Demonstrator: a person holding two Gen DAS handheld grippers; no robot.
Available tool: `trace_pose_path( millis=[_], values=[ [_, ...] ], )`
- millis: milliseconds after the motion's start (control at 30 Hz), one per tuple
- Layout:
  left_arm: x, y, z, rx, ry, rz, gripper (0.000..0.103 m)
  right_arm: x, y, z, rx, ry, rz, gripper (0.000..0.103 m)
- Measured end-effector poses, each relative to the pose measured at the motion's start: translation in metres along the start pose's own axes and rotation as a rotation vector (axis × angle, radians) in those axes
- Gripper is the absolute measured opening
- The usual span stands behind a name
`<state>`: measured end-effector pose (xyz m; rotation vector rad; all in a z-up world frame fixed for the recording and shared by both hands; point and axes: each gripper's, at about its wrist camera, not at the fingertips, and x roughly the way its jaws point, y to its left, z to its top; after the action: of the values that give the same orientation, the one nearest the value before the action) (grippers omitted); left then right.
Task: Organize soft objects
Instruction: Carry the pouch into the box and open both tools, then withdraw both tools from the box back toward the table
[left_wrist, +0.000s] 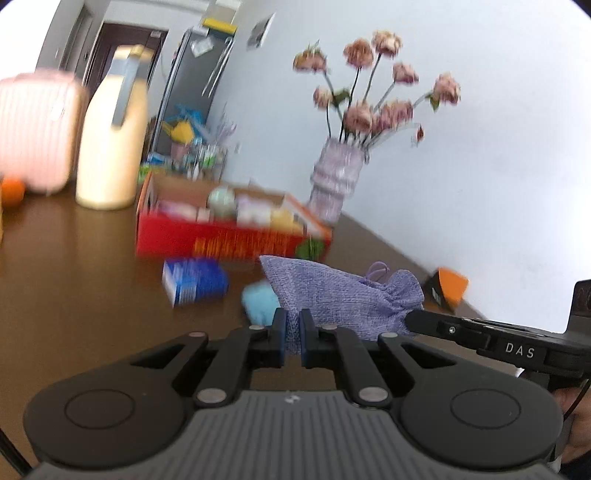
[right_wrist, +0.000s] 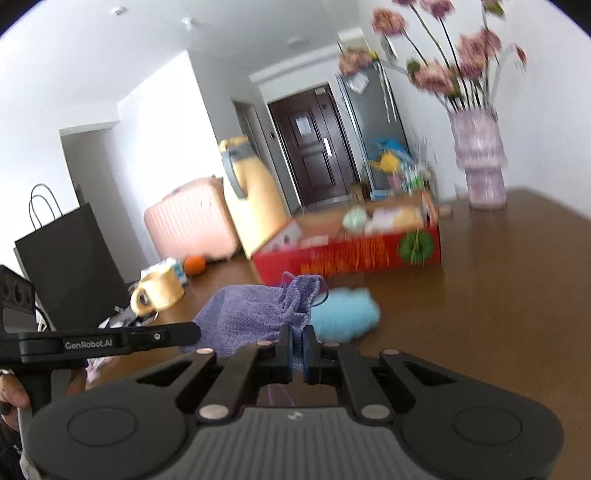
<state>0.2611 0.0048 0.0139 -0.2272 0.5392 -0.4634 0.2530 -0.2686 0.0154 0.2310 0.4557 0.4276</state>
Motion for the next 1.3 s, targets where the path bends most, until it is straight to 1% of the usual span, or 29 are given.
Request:
trace_pose_path(
  millis=[33,133,233,300,333,400,467,533,567,633,700,733,767,833,867,933,1033,1067,1133,1200,1300],
  values=[
    [0.003,-0.002,0.009,0.018,-0.010,0.002,0.007,0.005,-0.004,0.016,-0.014,-0.020,0.002,0.005],
    [0.019,-0.006,0.052,0.046,-0.048,-0.005,0.007,0.025,-0.017,0.064,-0.039,-0.060,0.006,0.005],
    [0.053,-0.005,0.110,0.063,-0.061,-0.019,0.007,0.059,-0.033,0.119,-0.067,-0.080,-0.002,0.005],
    [0.085,0.001,0.143,0.050,-0.043,-0.018,0.007,0.089,-0.041,0.147,-0.115,-0.056,-0.026,0.005],
    [0.103,0.005,0.157,0.042,-0.031,-0.010,0.007,0.108,-0.048,0.160,-0.118,-0.024,-0.035,0.005],
    [0.144,0.016,0.182,0.013,0.011,0.005,0.007,0.154,-0.067,0.181,-0.106,0.078,-0.033,0.005],
    [0.184,0.028,0.195,0.004,0.060,0.044,0.007,0.197,-0.085,0.190,-0.065,0.172,-0.033,0.005],
    [0.218,0.040,0.197,0.007,0.108,0.083,0.007,0.239,-0.104,0.189,-0.009,0.251,-0.024,0.005],
    [0.235,0.046,0.197,0.012,0.136,0.104,0.007,0.254,-0.109,0.186,-0.001,0.280,-0.029,0.005],
    [0.261,0.059,0.189,0.005,0.178,0.144,0.007,0.284,-0.118,0.176,0.011,0.350,-0.045,0.005],
    [0.279,0.071,0.179,0.003,0.219,0.180,0.008,0.300,-0.116,0.164,-0.013,0.391,-0.087,0.005],
    [0.285,0.074,0.175,0.010,0.237,0.186,0.008,0.306,-0.115,0.159,-0.030,0.409,-0.104,0.006],
    [0.289,0.076,0.171,0.024,0.252,0.193,0.008,0.311,-0.114,0.154,-0.038,0.423,-0.118,0.013],
    [0.293,0.078,0.167,0.043,0.248,0.212,0.009,0.315,-0.114,0.149,-0.047,0.433,-0.153,0.019],
    [0.292,0.079,0.166,0.055,0.247,0.203,0.009,0.315,-0.113,0.150,-0.055,0.428,-0.172,0.026],
    [0.294,0.078,0.166,0.067,0.255,0.198,0.010,0.308,-0.111,0.157,-0.045,0.403,-0.191,0.033],
    [0.284,0.071,0.170,0.103,0.258,0.197,0.013,0.284,-0.109,0.174,-0.033,0.351,-0.175,0.033],
    [0.275,0.067,0.174,0.120,0.242,0.207,0.014,0.273,-0.105,0.181,-0.045,0.330,-0.178,0.034],
    [0.258,0.063,0.181,0.142,0.209,0.226,0.017,0.253,-0.096,0.194,-0.071,0.298,-0.189,0.039],
    [0.236,0.059,0.190,0.150,0.178,0.245,0.027,0.233,-0.085,0.204,-0.089,0.265,-0.193,0.041],
    [0.202,0.050,0.200,0.165,0.127,0.264,0.028,0.205,-0.069,0.213,-0.100,0.228,-0.186,0.045]
  ],
)
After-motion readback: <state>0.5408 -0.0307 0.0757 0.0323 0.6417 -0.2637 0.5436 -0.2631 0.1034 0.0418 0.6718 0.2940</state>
